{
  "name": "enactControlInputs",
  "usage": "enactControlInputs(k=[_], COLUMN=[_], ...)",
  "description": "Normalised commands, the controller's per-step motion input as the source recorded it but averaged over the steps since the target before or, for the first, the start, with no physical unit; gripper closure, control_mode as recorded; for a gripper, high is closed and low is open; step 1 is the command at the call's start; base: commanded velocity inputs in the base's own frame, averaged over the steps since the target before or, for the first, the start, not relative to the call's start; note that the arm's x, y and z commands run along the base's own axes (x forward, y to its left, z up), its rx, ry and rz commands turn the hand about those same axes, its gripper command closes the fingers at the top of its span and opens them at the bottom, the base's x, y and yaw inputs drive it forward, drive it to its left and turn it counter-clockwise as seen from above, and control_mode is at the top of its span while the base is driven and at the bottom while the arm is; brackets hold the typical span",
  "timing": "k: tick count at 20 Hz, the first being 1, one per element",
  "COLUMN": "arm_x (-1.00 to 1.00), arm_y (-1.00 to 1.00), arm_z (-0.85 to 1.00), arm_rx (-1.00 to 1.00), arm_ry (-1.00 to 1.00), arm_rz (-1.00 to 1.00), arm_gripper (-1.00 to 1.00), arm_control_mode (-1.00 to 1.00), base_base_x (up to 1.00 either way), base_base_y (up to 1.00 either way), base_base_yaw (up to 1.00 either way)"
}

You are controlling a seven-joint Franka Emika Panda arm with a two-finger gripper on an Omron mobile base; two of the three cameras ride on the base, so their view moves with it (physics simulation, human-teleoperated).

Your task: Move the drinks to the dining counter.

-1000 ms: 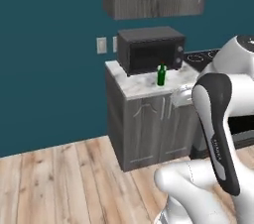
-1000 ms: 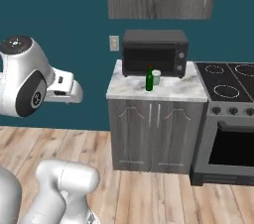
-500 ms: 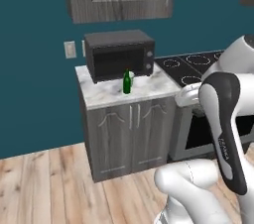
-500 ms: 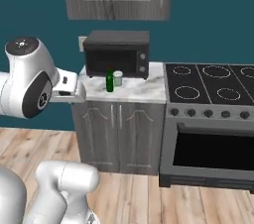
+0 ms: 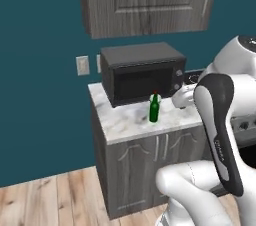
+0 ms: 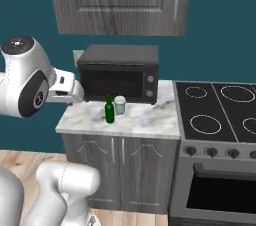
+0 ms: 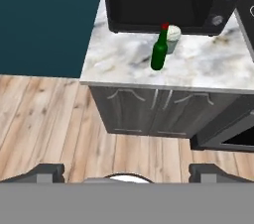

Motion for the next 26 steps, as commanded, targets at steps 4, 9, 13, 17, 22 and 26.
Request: enactControlInputs(k=[4,9,13,17,22,26], arm_x=[0.0,0.0,0.0,0.0,0.0,0.0], arm_y=[0.0,0.0,0.0,0.0,0.0,0.0], arm_z=[0.0,0.0,0.0,0.0,0.0,0.0], arm_rx=[0.0,0.0,0.0,0.0,0.0,0.0], arm_ry=[0.0,0.0,0.0,0.0,0.0,0.0], arm_rz=[0.0,0.0,0.0,0.0,0.0,0.0], arm_gripper=[-1.0,-1.0,-1.0,-1.0,-1.0,-1.0], arm_control_mode=[1.0,1.0,1.0,1.0,1.0,1.0], base_base_x=[0.13,0.57,0.76,0.65,0.11,0.2], base_base_y=[-0.67,0.16,0.12,-0.14,0.04,0.0], base_base_yaw=[0.0,0.0,0.0,0.05,0.12,0.28])
